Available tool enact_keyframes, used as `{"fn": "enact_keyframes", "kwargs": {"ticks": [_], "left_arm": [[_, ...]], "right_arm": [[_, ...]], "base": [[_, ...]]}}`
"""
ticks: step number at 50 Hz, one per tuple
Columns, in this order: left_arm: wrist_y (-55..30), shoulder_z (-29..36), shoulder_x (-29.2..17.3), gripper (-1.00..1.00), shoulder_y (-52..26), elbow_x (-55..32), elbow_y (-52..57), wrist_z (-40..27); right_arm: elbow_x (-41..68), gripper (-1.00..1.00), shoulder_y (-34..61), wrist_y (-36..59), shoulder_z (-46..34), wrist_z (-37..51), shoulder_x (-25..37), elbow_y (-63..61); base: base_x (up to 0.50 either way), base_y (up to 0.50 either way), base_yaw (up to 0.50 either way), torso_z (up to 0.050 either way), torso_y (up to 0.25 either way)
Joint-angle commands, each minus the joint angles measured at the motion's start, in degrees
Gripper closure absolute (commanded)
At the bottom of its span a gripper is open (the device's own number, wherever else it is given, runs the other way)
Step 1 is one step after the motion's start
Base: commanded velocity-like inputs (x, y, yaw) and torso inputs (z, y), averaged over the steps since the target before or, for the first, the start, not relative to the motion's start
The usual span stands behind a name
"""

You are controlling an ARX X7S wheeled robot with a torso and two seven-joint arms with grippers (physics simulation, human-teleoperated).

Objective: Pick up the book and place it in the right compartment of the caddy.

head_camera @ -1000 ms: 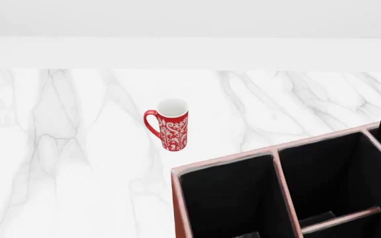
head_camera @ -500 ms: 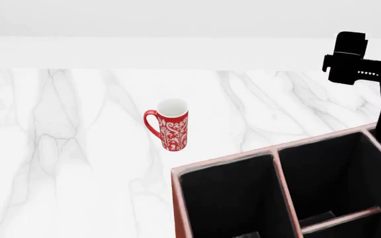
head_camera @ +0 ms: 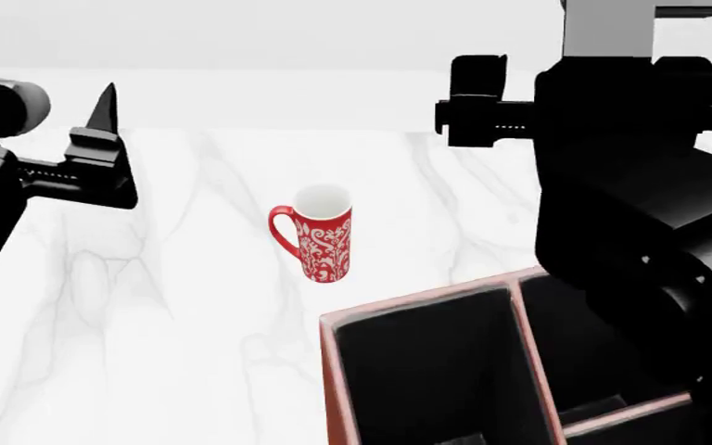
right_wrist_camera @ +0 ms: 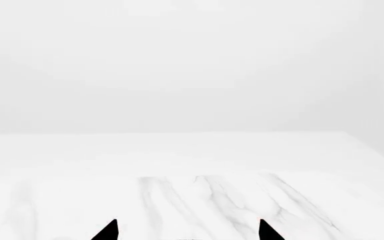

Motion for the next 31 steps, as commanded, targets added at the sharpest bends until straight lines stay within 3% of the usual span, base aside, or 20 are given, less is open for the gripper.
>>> {"fn": "enact_keyframes", "kwargs": {"ticks": [1, 31], "left_arm": [[1.31, 5.66, 2.76, -1.00, -7.97, 3.48, -7.22, 2.32], [2.82, 6.92, 5.06, -1.00, -11.12, 3.91, -11.45, 3.53]], "right_arm": [[-1.16, -1.00, -1.52, -1.95, -1.58, -0.88, -2.79, -0.05], [0.02, -1.00, -1.13, -1.67, -1.46, -0.63, -4.35, -0.32]], "base": [[0.00, 0.00, 0.00, 0.000, 0.000], [0.00, 0.00, 0.00, 0.000, 0.000]]}}
